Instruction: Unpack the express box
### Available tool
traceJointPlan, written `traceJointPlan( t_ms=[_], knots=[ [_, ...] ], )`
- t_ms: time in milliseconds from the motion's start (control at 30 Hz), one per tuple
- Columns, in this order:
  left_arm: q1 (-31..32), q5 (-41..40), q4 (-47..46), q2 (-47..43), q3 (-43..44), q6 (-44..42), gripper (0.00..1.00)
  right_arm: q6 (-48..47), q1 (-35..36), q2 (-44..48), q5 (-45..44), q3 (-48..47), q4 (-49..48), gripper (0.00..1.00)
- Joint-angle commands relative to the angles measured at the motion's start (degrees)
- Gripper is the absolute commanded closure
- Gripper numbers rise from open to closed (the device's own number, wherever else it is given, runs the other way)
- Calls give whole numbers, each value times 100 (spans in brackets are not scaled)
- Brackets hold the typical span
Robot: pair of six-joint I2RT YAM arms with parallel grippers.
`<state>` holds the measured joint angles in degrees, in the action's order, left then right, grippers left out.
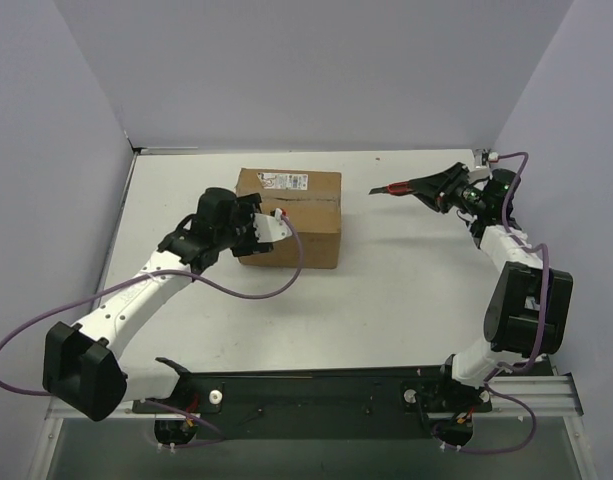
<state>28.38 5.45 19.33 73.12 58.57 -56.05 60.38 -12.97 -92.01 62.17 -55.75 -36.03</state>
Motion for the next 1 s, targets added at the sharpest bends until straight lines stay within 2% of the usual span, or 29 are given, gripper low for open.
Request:
traceJointPlan(
  t_ms=[0,100,167,200,267,433,533,833,967],
  knots=[
    [333,456,220,-122,428,217,17,-403,242,674,-563,55,78,100],
    [1115,544,27,-114,322,419,16,-641,453,807,-811,134,-130,100],
    [1632,554,-350,52,374,542,16,-353,515,597,-864,143,-368,100],
    [1757,545,-482,157,436,673,16,-230,550,535,-882,152,-674,100],
    [1986,510,-737,517,759,814,16,-219,585,403,-935,21,-625,100],
    [2014,290,-1062,1194,1289,1105,17,-281,682,140,-873,-208,-484,100],
    [1978,263,-1300,1292,1271,1053,17,-27,717,-71,-873,-287,-659,100],
    [1786,307,-1195,1372,1122,1123,18,859,743,-721,-628,-648,-1590,100],
    [1680,307,-1107,1336,1025,1140,18,914,840,-889,-627,-718,-1767,100]
  ],
)
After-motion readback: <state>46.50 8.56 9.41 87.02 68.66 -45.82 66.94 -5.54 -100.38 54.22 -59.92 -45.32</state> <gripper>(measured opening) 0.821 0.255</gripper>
